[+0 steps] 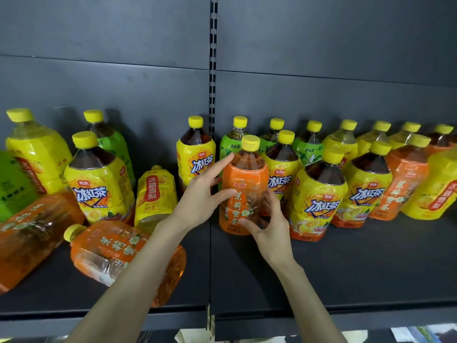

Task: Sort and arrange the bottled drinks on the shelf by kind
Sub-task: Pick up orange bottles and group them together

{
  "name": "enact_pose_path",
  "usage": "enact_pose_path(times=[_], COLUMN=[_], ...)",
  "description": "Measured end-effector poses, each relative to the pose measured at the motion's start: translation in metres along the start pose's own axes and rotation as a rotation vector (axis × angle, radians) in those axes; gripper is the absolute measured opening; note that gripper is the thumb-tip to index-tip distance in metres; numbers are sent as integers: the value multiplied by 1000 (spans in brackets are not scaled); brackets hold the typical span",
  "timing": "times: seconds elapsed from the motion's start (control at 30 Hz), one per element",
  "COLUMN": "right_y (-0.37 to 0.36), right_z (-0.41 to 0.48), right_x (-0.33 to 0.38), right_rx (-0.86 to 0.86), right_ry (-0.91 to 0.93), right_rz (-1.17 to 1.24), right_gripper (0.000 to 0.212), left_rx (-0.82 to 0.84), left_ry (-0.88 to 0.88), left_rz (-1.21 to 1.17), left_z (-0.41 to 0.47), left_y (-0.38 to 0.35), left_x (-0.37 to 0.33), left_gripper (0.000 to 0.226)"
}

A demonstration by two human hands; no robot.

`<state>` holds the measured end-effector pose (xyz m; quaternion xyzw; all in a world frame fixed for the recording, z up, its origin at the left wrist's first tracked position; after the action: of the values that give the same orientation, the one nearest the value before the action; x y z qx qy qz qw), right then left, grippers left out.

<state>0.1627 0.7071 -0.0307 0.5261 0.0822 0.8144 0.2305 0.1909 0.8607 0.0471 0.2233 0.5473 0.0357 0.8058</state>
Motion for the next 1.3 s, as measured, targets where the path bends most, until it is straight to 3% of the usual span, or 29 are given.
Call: enact_pose_path(times=[0.13,0.3,0.4,0.53,0.77,0.93,1.0,1.1,1.23,1.3], right_y=[7,21,7,-26,-105,-165,-176,-174,-158,-149], right_z=[-8,-31,-39,-33,-8,8,11,14,7,1], right_x=[10,33,45,60,74,48,44,43,45,44], right_rx=[-12,-186,-171,-76,47,293,356,345,293,281], right_ry=[34,135,152,129,20,-307,-346,-384,-398,-399], right_rz=[-139,-180,-127,-48,78,122,116,229,385,409], right_gripper=[77,27,14,12,12,62,69,63,35,36], left_rx=[-35,-275,-393,-480,-411,-246,-194,-164,-115,-85], left_ry=[33,98,144,231,331,340,326,314,296,326], left_rz=[134,294,328,412,552,675,680,642,555,526], left_z=[-9,-43,-64,-80,-91,-80,-78,-78,-75,-70], left_y=[4,39,69,110,146,143,140,139,130,122], left_x=[3,19,26,41,72,83,86,86,85,87], left_gripper=[68,31,22,23,26,36,39,39,35,38])
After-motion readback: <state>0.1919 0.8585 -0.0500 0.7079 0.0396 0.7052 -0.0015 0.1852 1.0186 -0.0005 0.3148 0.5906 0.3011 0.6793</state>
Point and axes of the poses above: each hand's wrist, its own z-axis towards the middle knuckle, its own y-axis out of the back of the hand, x = y × z, the point moved 9 cm from there along z, towards the middle knuckle, and after that the axes turned 6 degrees about y, right-handed, at the moved point
